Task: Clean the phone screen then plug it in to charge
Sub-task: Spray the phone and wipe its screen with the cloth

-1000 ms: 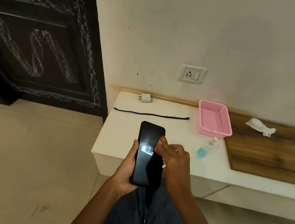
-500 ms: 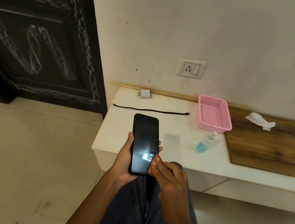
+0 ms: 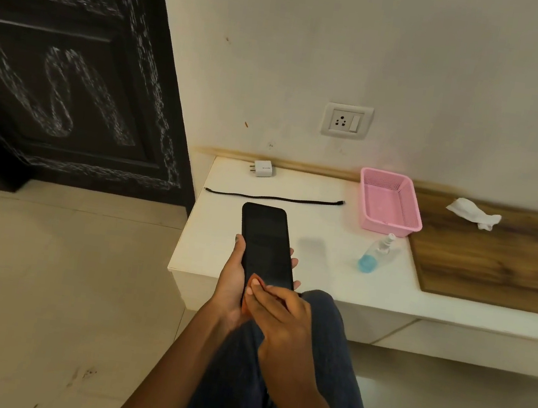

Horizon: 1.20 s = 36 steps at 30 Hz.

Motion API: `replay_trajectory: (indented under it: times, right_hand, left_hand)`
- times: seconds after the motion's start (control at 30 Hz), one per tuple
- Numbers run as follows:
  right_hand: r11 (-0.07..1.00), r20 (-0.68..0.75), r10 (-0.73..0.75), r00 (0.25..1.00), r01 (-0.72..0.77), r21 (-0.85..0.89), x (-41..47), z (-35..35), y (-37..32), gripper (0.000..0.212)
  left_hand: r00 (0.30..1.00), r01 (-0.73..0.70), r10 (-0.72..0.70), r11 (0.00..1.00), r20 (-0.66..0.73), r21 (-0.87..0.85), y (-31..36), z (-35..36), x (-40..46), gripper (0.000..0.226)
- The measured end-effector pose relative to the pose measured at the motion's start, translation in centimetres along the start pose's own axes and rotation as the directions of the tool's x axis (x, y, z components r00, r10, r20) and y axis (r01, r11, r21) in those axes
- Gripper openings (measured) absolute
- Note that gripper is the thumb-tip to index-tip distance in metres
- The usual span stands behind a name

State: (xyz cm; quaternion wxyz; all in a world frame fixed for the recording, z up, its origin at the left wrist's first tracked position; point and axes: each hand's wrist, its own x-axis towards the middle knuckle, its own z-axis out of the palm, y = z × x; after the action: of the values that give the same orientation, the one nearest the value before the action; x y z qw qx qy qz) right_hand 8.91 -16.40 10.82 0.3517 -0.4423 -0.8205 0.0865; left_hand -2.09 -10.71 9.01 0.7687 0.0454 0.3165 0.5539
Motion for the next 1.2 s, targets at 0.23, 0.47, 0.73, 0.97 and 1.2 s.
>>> replay_trajectory:
  times: [0.23, 0.47, 0.73, 0.97, 1.2]
  right_hand:
    - [0.991, -0.017, -0.132, 0.991, 0.132, -0.003, 0.4, -0.7, 2.3, 0.034]
    - [0.993, -0.015, -0.083, 0.996, 0.081, -0.081, -0.6, -2.5, 6.3, 0.033]
    - [0.998, -0.057, -0.022, 0.998, 0.026, 0.060, -0.3, -1.3, 2.3, 0.025]
    - [0.990, 0.050, -0.118, 0.992, 0.113, 0.081, 1.0, -1.2, 1.0, 0.041]
    - [0.998, 0.139, -0.017, 0.990, 0.008, 0.066, 4.6, -1.8, 2.0, 0.040]
  left_hand:
    - [0.999, 0.042, -0.042, 0.999, 0.004, -0.031, -0.4, -0.1, 0.0, 0.081]
    - [1.000, -0.002, 0.001, 0.996, -0.019, -0.084, -0.1, 0.2, -0.1, 0.076]
    - [1.000, 0.001, -0.004, 0.992, -0.022, -0.123, -0.5, 0.5, -0.2, 0.076]
    - [0.999, 0.035, -0.035, 0.994, -0.003, -0.102, -0.1, 0.2, -0.6, 0.079]
    - [0.999, 0.039, -0.040, 0.999, -0.034, -0.033, -0.8, 1.0, -1.0, 0.072]
